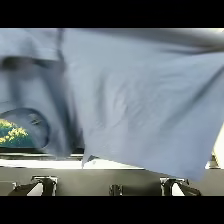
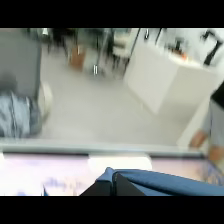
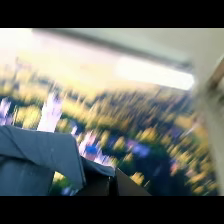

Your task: Fold the shirts.

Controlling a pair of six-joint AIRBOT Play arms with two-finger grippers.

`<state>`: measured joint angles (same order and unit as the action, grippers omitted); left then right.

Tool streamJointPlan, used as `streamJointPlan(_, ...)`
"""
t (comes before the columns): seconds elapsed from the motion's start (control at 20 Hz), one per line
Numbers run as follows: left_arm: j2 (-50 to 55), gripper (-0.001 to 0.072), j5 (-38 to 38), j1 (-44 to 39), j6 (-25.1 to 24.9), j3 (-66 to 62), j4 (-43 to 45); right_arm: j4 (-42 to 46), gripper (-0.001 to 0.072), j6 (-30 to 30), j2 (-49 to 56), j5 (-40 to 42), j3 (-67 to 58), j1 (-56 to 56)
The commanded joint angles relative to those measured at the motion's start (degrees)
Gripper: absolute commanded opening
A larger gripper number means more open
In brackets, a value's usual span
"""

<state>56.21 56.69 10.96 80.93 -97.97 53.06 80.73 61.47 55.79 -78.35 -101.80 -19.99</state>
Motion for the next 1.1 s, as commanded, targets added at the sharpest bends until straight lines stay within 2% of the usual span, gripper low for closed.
streamJointPlan(0.0, 12.41, 0.0032, -0.42, -4.98, -4.87, 8.35, 0.98, -3.76, 0.0042, -0.79, 15.56, -0.94, 3.76, -0.04)
streamJointPlan(0.05, 17.55, 0.0032, -1.31, -6.34, -6.49, 9.94, 0.98, -6.58, 0.0043, -0.61, 21.40, 1.75, 4.24, -0.04)
streamJointPlan(0.2, 31.91, 0.0033, -3.04, -7.10, -6.82, 10.01, -1.53, -17.51, 0.0044, -0.52, 35.78, 12.55, 4.26, -0.04)
streamJointPlan(0.35, 40.39, 0.0034, -3.34, -6.29, -6.86, 10.03, -7.56, -28.22, 0.0044, 0.92, 44.50, 16.20, 4.24, 0.22)
streamJointPlan(0.55, 43.36, 0.0036, -2.43, -6.75, -6.91, 10.03, -8.33, -27.98, 0.0045, 0.66, 49.29, 18.75, 4.26, 3.15)
streamJointPlan(0.6, 43.17, 0.0104, -1.64, -6.71, -6.84, 9.97, -8.41, -28.02, 0.0048, 0.63, 49.33, 19.06, 4.22, 3.54)
streamJointPlan(0.65, 42.93, 0.0347, 0.90, -6.12, -6.84, 9.05, -8.44, -28.72, 0.0132, 0.55, 48.89, 18.67, 3.80, 3.41)
streamJointPlan(0.7, 42.88, 0.0562, 5.20, -5.03, -6.82, 7.19, -8.44, -28.83, 0.0341, 0.17, 47.95, 16.87, 2.91, 2.32)
streamJointPlan(0.75, 42.88, 0.0586, 11.43, -3.30, -6.78, 4.57, -8.00, -28.33, 0.0568, -2.80, 46.53, 13.44, 1.51, 0.50)
streamJointPlan(0.8, 42.80, 0.0585, 17.77, -1.53, -5.31, 2.32, -6.62, -26.47, 0.0599, -5.49, 45.07, 9.07, -0.13, -1.66)
streamJointPlan(0.9, 41.24, 0.0582, 28.85, 1.20, 0.22, 1.68, 1.51, -17.88, 0.0599, -5.77, 41.92, -2.45, -1.75, -6.73)
streamJointPlan(0.95, 39.45, 0.0582, 32.00, 1.44, 1.49, 4.07, 7.19, -12.76, 0.0594, -5.57, 40.94, -9.05, -1.66, -8.61)
streamJointPlan(1.05, 33.73, 0.0582, 30.38, 0.52, 1.38, 15.10, 11.30, -3.32, 0.0595, -6.58, 40.52, -18.43, -0.28, -10.56)
